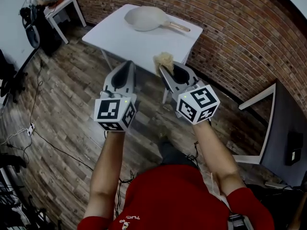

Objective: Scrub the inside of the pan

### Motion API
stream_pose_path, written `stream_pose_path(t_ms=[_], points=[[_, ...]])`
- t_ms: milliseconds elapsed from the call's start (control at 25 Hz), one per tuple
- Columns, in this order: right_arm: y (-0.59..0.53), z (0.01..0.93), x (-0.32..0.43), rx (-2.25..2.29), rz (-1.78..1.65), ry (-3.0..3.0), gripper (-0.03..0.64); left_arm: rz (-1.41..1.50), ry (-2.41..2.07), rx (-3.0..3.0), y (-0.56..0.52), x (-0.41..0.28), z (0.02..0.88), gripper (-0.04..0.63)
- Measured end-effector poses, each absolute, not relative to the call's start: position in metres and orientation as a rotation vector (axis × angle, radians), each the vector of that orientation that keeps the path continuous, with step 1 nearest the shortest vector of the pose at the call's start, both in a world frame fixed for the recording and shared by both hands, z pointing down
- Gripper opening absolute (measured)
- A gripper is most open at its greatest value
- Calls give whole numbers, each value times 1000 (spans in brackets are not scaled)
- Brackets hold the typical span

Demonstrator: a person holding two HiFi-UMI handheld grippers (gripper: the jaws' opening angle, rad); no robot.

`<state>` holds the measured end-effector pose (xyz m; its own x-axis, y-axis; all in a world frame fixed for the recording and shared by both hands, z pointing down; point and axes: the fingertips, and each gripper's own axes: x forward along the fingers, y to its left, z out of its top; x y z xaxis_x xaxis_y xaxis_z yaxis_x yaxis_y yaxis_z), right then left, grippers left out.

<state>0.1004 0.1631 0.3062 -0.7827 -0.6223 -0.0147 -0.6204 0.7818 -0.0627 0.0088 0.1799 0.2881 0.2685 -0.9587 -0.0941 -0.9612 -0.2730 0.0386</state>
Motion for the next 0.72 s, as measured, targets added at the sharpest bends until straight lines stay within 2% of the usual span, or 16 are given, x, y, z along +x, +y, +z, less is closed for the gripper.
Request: stream_pose_path(t_ms=[720], points=[[-68, 304, 86, -952, -45, 2973, 86, 85, 2009, -2348, -42, -15, 288, 14]])
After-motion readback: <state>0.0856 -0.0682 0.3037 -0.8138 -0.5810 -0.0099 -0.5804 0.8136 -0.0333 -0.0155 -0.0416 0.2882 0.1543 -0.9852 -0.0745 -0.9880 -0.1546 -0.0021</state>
